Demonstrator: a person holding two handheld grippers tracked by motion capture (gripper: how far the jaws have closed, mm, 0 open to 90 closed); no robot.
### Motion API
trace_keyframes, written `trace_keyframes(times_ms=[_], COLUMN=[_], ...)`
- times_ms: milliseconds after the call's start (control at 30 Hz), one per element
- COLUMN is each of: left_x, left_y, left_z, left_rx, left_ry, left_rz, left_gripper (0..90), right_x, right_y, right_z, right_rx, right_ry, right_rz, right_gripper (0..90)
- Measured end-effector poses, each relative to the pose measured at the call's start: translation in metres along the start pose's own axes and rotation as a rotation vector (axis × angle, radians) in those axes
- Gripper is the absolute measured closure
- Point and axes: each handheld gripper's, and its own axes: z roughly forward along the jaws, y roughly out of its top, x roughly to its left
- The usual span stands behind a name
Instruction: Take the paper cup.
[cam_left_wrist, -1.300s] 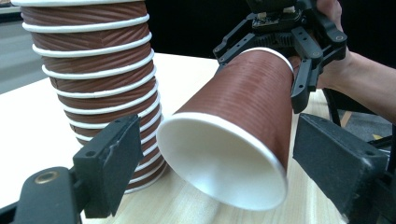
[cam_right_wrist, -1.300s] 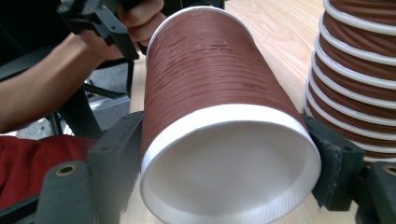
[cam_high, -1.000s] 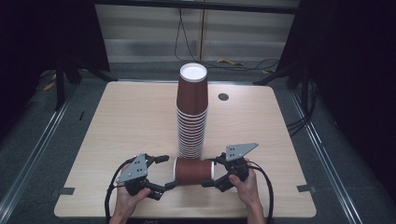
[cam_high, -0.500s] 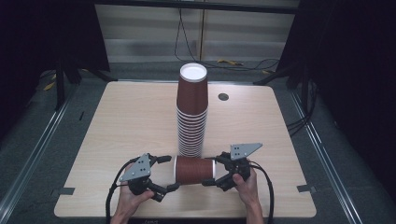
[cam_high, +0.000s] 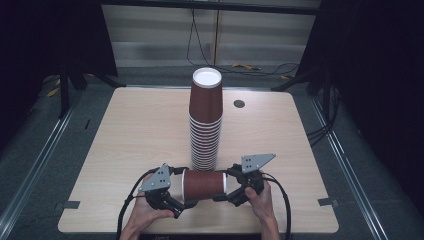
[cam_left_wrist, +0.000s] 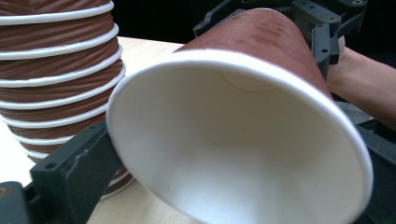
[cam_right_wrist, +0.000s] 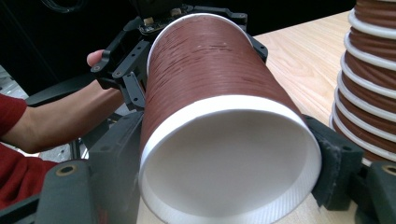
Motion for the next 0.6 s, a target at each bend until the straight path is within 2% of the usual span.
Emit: trace_keyframes(times_ms=[100, 267, 600], left_x=[0.0015, 0.0025, 0.0011], left_y=[0.0002, 0.0006, 0.0017], left_z=[0.0002, 0.0019, 0.0005], left_rx=[-0.018, -0.031, -0.005], left_ry=[-0.012, -0.026, -0.027], left_rz=[-0.012, -0.008, 0.003], left_gripper=[1.3, 1.0, 3.5], right_x=[0.0003, 0.0009, 0.0010], right_y=[0.0002, 0.0008, 0.0008], right_z=[0.0005, 0.0005, 0.0051], right_rx=[0.002, 0.012, 0.032], right_ry=[-0.003, -0.007, 0.003], right_rz=[-0.002, -0.013, -0.026], right_gripper=[22.8, 22.8, 22.7])
